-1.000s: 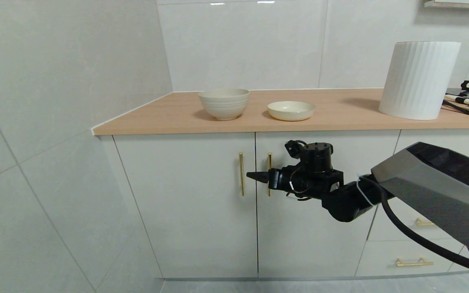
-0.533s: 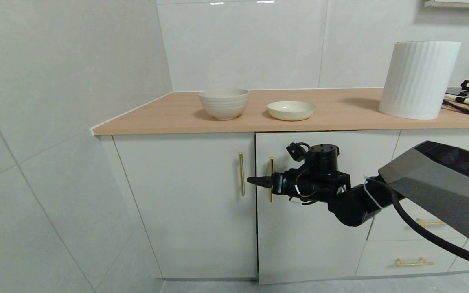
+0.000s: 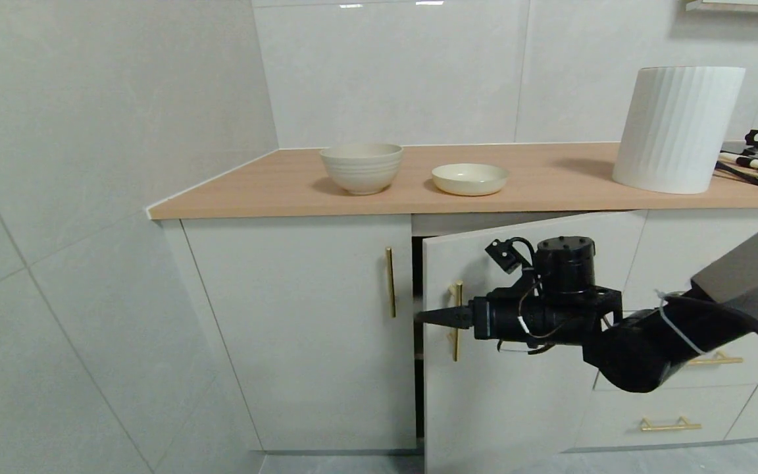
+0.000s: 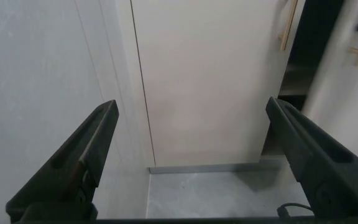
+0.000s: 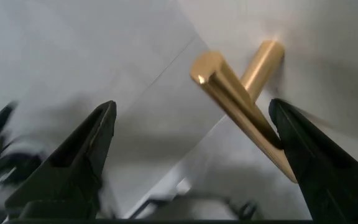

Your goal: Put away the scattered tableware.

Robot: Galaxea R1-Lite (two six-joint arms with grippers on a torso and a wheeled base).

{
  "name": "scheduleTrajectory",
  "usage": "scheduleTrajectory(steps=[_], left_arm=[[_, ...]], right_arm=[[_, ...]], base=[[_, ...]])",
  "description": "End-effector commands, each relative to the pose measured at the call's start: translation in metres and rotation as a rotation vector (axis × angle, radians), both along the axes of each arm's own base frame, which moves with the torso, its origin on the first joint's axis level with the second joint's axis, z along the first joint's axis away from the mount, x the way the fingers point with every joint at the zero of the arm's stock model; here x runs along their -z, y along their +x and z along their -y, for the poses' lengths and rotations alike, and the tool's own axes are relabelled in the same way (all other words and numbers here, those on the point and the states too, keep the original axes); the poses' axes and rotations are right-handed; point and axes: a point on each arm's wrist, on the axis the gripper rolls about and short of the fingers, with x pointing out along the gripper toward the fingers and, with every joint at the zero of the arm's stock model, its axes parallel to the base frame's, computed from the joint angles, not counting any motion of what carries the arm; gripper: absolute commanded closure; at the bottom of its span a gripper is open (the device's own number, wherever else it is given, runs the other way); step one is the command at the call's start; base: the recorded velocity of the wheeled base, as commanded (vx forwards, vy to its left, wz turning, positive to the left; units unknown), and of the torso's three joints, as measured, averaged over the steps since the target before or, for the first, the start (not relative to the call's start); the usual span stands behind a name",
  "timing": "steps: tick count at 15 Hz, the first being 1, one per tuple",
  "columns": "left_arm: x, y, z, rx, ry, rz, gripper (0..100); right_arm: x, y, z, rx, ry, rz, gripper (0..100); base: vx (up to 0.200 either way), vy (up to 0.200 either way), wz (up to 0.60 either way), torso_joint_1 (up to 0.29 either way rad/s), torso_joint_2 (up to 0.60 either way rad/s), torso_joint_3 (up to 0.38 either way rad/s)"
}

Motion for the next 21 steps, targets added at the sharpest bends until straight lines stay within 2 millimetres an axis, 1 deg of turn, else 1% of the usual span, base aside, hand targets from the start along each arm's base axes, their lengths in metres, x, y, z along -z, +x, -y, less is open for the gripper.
scheduleTrajectory(steps=[1, 3, 6, 8, 9, 12, 13, 14, 15, 16, 17, 18, 19, 20, 21], left_arm=[[0.000, 0.000, 0.000, 0.000, 0.004, 0.000, 0], [0.000, 0.000, 0.000, -0.001, -0.002, -0.001, 0], [0.000, 0.000, 0.000, 0.000, 0.001, -0.001, 0], [0.000, 0.000, 0.000, 0.000, 0.004, 0.000, 0], [0.000, 0.000, 0.000, 0.000, 0.001, -0.001, 0], [-0.001, 0.000, 0.000, 0.000, 0.004, 0.006, 0], [-0.007, -0.001, 0.000, 0.012, 0.004, 0.052, 0], [-0.020, -0.005, 0.001, 0.054, 0.002, 0.114, 0], [-0.042, -0.013, 0.004, 0.184, -0.006, 0.176, 0], [-0.071, -0.019, 0.007, 0.362, -0.063, 0.138, 0], [-0.087, -0.018, 0.008, 0.417, -0.094, 0.083, 0], [-0.114, -0.003, 0.010, 0.505, -0.150, -0.045, 0], [-0.127, 0.020, 0.012, 0.565, -0.178, -0.144, 0], [-0.134, 0.045, 0.013, 0.606, -0.200, -0.221, 0], [-0.139, 0.076, 0.015, 0.649, -0.223, -0.294, 0]], right_arm=[[-0.023, -0.033, 0.018, -0.064, 0.032, 0.019, 0], [-0.021, -0.051, 0.028, -0.077, 0.031, 0.009, 0], [-0.010, -0.070, 0.039, -0.077, 0.029, 0.005, 0], [-0.009, -0.071, 0.039, -0.077, 0.030, 0.006, 0], [-0.004, -0.077, 0.043, -0.077, 0.029, 0.005, 0], [-0.005, -0.079, 0.044, -0.075, 0.029, 0.006, 0], [-0.007, -0.081, 0.045, -0.075, 0.032, 0.010, 0], [-0.009, -0.083, 0.046, -0.075, 0.034, 0.013, 0], [-0.009, -0.084, 0.047, -0.075, 0.035, 0.014, 0], [-0.010, -0.085, 0.047, -0.077, 0.035, 0.016, 0], [-0.009, -0.085, 0.047, -0.075, 0.034, 0.013, 0], [-0.009, -0.085, 0.047, -0.075, 0.034, 0.013, 0], [-0.010, -0.085, 0.047, -0.078, 0.035, 0.014, 0], [-0.010, -0.085, 0.047, -0.078, 0.035, 0.014, 0], [-0.010, -0.085, 0.047, -0.078, 0.035, 0.014, 0]], base=[[0.000, 0.000, 0.00, 0.000, 0.00, 0.000], [0.000, 0.000, 0.00, 0.000, 0.00, 0.000], [0.000, 0.000, 0.00, 0.000, 0.00, 0.000], [0.000, 0.000, 0.00, 0.000, 0.00, 0.000], [0.000, 0.000, 0.00, 0.000, 0.00, 0.000], [0.000, 0.000, 0.00, 0.000, 0.00, 0.000], [0.000, 0.000, 0.00, 0.000, 0.00, 0.000], [0.000, 0.000, 0.00, 0.000, 0.00, 0.000], [0.000, 0.000, 0.00, 0.000, 0.00, 0.000], [0.000, 0.000, 0.00, 0.000, 0.00, 0.000], [0.000, 0.000, 0.00, 0.000, 0.00, 0.000], [0.000, 0.000, 0.00, 0.000, 0.00, 0.000], [0.000, 0.000, 0.00, 0.000, 0.00, 0.000], [0.000, 0.000, 0.00, 0.000, 0.00, 0.000], [0.000, 0.000, 0.00, 0.000, 0.00, 0.000]])
